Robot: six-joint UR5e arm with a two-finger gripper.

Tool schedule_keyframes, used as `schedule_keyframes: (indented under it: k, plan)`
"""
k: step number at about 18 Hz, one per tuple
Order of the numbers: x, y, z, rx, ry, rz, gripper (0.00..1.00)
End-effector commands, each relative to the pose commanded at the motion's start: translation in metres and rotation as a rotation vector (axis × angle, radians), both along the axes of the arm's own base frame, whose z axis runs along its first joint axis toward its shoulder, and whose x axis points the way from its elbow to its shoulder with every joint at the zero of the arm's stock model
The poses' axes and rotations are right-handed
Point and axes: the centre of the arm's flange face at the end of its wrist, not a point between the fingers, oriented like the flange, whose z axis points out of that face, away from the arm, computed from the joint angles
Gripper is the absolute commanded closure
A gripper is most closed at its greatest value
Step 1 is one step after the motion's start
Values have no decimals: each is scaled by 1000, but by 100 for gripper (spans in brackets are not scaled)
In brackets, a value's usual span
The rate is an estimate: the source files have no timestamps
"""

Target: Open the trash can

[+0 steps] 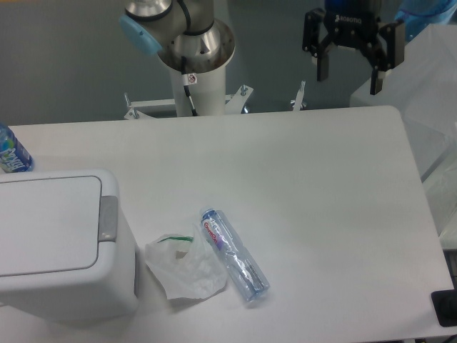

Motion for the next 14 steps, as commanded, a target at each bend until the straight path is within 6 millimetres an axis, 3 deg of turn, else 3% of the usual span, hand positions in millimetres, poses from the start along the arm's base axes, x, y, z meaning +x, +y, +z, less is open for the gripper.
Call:
schedule_keyframes:
  k: [10, 14]
  plan:
    - [4, 6, -6, 61, -68, 109, 0]
    - [22, 38, -10, 119, -150, 241, 0]
